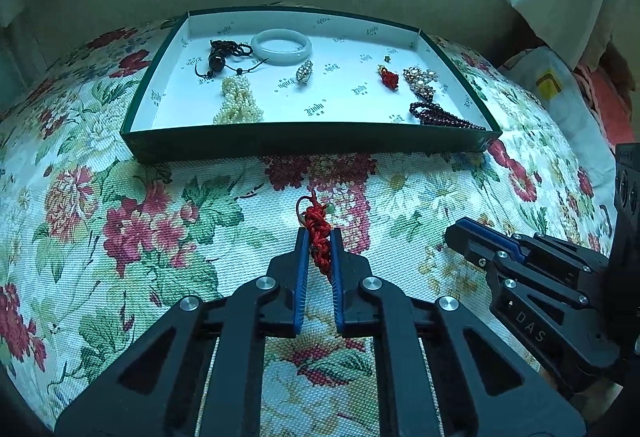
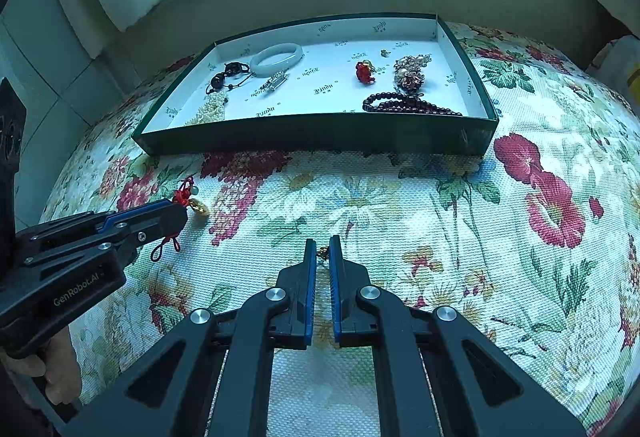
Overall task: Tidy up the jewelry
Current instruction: 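Grasp the red tasseled knot charm with the left tool and lift it, then carry the red charm into the tray and open the left tool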
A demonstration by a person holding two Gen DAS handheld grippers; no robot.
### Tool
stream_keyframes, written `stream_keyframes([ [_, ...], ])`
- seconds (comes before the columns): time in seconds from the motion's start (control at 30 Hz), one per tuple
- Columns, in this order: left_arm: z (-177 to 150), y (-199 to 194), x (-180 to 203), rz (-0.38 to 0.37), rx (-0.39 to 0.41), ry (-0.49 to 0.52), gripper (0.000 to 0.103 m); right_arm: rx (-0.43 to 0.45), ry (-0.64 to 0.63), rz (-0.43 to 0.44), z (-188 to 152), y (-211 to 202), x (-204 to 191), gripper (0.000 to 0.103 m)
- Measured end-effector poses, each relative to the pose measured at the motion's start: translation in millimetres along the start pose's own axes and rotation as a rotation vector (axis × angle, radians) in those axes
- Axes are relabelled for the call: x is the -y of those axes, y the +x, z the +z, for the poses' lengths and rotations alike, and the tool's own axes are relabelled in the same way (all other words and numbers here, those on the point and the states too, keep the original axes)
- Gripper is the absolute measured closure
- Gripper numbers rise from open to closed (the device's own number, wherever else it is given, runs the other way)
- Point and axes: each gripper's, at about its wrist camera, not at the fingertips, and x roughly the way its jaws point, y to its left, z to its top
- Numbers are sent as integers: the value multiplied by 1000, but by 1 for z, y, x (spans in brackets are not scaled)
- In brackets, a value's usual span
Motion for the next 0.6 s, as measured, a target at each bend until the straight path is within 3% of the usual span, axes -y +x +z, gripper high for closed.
stream_keyframes([
  [0.6,24,-29,9,-16,88,20,93,74,-12,25,22,-27,-9,97],
])
